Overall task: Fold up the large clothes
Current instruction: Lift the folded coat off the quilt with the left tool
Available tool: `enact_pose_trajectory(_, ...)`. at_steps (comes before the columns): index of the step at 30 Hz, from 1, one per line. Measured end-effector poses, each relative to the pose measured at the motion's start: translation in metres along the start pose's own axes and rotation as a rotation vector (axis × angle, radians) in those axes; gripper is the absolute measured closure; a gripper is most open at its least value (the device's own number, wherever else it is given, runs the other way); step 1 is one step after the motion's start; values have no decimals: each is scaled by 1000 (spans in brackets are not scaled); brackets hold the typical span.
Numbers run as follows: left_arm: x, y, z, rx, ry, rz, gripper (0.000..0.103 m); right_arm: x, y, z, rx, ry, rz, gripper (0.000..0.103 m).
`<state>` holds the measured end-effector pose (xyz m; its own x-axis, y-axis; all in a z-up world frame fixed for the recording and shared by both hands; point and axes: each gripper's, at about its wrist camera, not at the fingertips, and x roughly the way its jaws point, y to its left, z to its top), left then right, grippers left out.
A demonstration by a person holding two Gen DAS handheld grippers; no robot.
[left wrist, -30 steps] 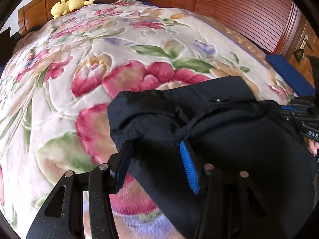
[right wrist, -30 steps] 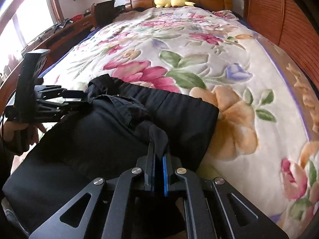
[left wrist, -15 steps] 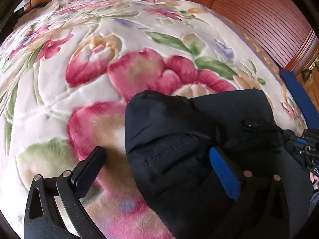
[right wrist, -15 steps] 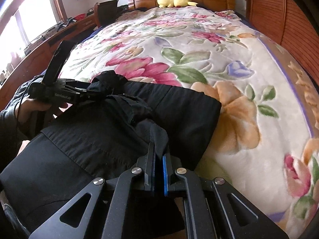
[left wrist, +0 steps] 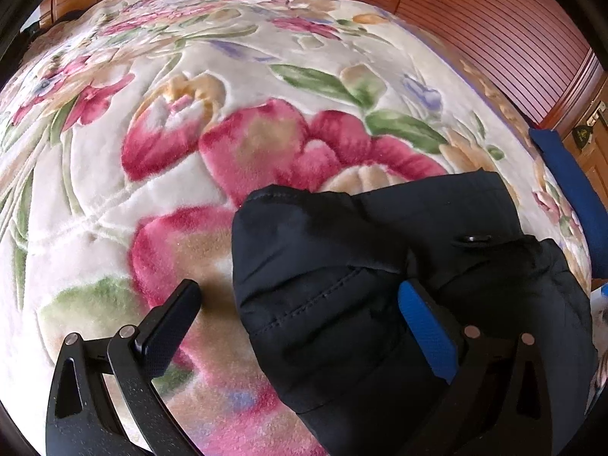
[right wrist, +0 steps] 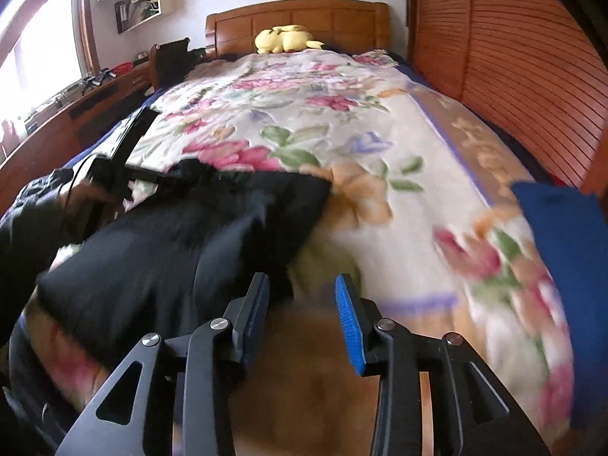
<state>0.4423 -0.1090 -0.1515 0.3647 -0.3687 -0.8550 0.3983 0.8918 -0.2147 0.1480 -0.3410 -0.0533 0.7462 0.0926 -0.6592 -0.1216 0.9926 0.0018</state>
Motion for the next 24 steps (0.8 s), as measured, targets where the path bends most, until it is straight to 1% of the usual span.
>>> enact_pose_trajectory(3,1,0,1,5,11,-5,0,-12,10,-28,25,52,27,65)
enact_pose_trajectory(6,-1,-1,2,34,-6,-2,0,-16,23,-48,25,79,27,65)
enact_pose_trajectory(10,1,-1,5,34,-19,-9,0,-13,34,-58,27,91,45,65)
enact_pose_trajectory(13,0,-3,6,46,-23,-17,2,-16,32,-63,46,100,76,65)
enact_pose_trajectory(14,-1,-3,6,53,-24,-28,7,-18,32,-66,44,105,93,65)
enact_pose_trajectory(15,-2,-4,6,56,-27,-42,14,-19,35,-68,31,110,104,65)
enact_pose_trajectory(17,-3,-7,6,62,-31,-67,22,-16,41,-71,18,106,126,65)
enact_pose_trajectory(19,-4,-11,6,78,-36,-58,28,-6,40,-72,62,107,172,65)
enact_pose_trajectory(21,-5,-13,4,86,-41,-57,37,7,40,-71,105,117,182,65)
enact_pose_trajectory(22,-6,-13,4,85,-41,-58,39,11,39,-71,123,98,186,65)
enact_pose_trajectory(24,-9,-12,3,84,-42,-62,51,16,34,-70,199,60,231,65)
